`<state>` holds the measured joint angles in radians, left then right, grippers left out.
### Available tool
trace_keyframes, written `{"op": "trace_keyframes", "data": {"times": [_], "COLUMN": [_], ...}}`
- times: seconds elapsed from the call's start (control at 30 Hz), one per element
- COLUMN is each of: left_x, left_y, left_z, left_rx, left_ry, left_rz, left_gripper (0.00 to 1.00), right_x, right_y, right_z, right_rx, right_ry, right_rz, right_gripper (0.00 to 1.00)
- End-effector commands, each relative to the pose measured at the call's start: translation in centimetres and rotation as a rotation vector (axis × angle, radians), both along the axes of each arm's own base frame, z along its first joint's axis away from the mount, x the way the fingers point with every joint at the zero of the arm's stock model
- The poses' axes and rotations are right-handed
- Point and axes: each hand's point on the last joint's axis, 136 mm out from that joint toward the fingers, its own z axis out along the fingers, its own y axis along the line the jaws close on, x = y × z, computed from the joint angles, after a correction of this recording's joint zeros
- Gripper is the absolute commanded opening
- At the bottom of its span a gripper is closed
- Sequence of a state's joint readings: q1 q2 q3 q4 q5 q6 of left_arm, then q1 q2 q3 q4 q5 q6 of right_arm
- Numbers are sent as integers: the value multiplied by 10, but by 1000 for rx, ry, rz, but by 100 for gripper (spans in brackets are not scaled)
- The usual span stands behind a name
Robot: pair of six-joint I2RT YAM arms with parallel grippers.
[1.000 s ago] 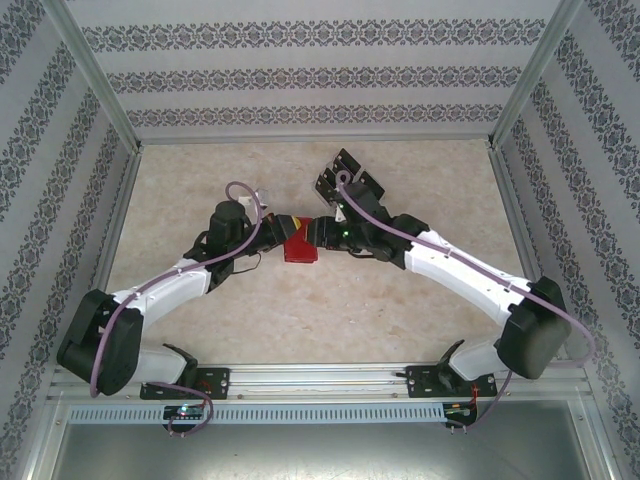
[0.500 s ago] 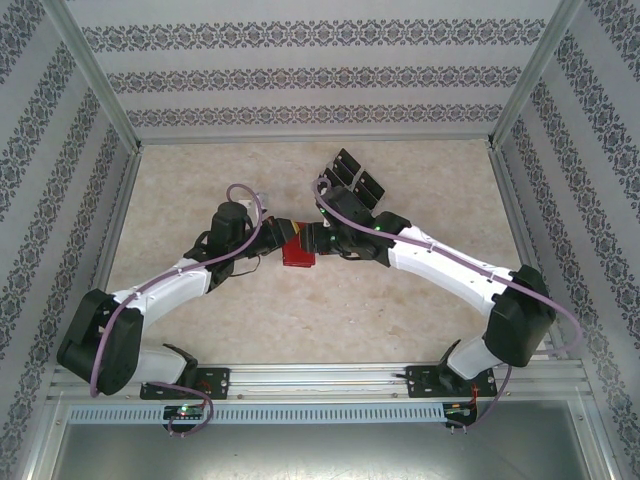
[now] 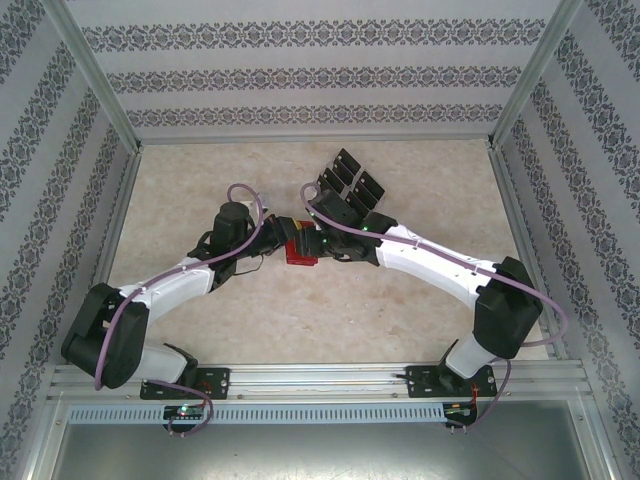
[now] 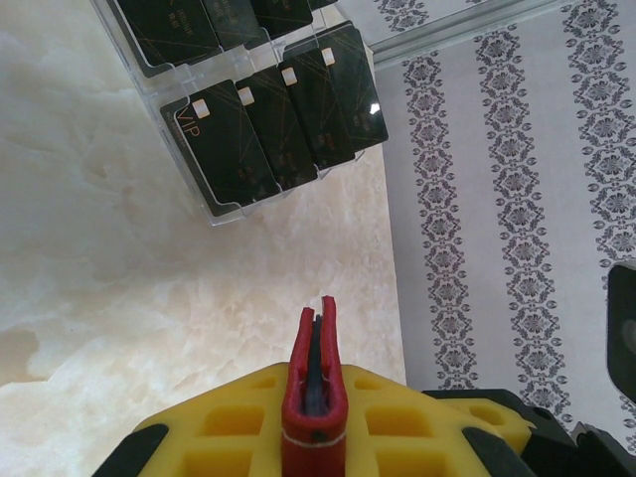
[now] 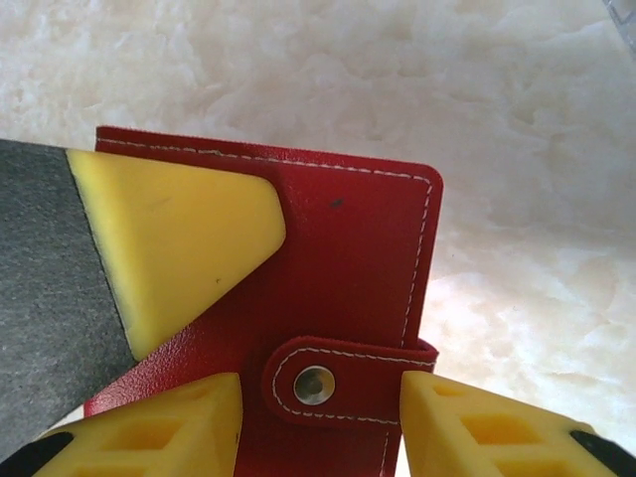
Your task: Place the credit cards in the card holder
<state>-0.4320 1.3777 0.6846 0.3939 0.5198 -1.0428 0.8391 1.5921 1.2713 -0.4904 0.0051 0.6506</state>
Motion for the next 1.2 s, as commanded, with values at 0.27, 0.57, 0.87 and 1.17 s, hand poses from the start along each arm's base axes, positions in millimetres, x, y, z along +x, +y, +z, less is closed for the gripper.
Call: {"op": "trace_keyframes", "data": {"times": [0.27, 0.57, 0.87, 1.17], "left_x": [-5, -3, -3, -8], "left_y": [-15, -10, -5, -4], "left_z": [14, 9, 5, -22], "left_rx": [-54, -30, -5, 47], "left_ry": [-30, -25, -26, 12], "left_rz": [-40, -15, 8, -13], "left_gripper": [0, 0, 0, 0], "right_x": [17, 10, 4, -8], "right_y": [-4, -29, -60, -43], "right_z": [2, 2, -5, -26], "right_rx": [-69, -72, -6, 112], "right_ry": [-78, -72, -34, 46], "right_rz": [-45, -74, -138, -86], "right_gripper": [20, 0, 0, 0]}}
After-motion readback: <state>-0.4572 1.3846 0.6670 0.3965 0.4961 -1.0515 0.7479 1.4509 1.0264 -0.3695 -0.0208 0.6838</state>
